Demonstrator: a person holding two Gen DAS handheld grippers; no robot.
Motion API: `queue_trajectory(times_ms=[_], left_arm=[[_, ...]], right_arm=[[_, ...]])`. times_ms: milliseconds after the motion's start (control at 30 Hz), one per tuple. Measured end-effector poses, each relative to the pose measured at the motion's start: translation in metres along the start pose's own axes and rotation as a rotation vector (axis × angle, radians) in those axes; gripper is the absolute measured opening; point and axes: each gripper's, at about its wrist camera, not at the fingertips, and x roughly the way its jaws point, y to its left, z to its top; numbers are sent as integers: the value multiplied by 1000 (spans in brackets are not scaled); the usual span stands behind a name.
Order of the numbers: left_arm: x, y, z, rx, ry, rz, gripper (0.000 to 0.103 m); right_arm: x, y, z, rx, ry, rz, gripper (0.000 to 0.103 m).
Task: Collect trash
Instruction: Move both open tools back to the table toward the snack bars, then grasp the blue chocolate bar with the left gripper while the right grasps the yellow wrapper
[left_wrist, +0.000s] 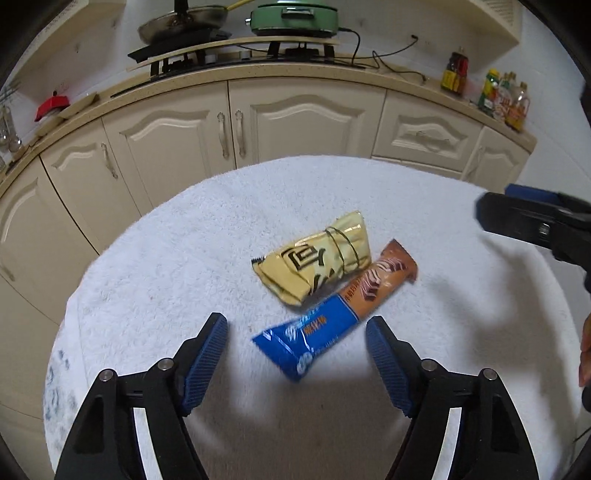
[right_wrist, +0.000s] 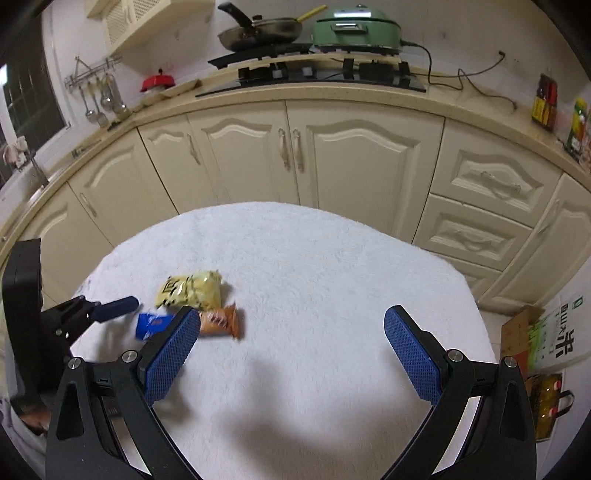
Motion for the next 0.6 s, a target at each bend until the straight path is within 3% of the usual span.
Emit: queue_trajectory(times_ms=[133, 200, 300, 433, 600], left_arm=[[8, -6, 10, 44, -12, 17, 69], [29, -14, 27, 58, -16, -8, 42], [39, -22, 36, 54, -15, -5, 27], [26, -9, 28, -6, 13, -9, 26], [-14, -10, 20, -12, -40, 116, 24]], right_arm=[[21, 8, 8, -4, 11, 15, 101], [31, 10, 10, 1, 18, 23, 101], [44, 13, 11, 13, 25, 52, 101], [51, 21, 11, 9, 33, 59, 101], [54, 27, 12, 43, 32, 77, 101]])
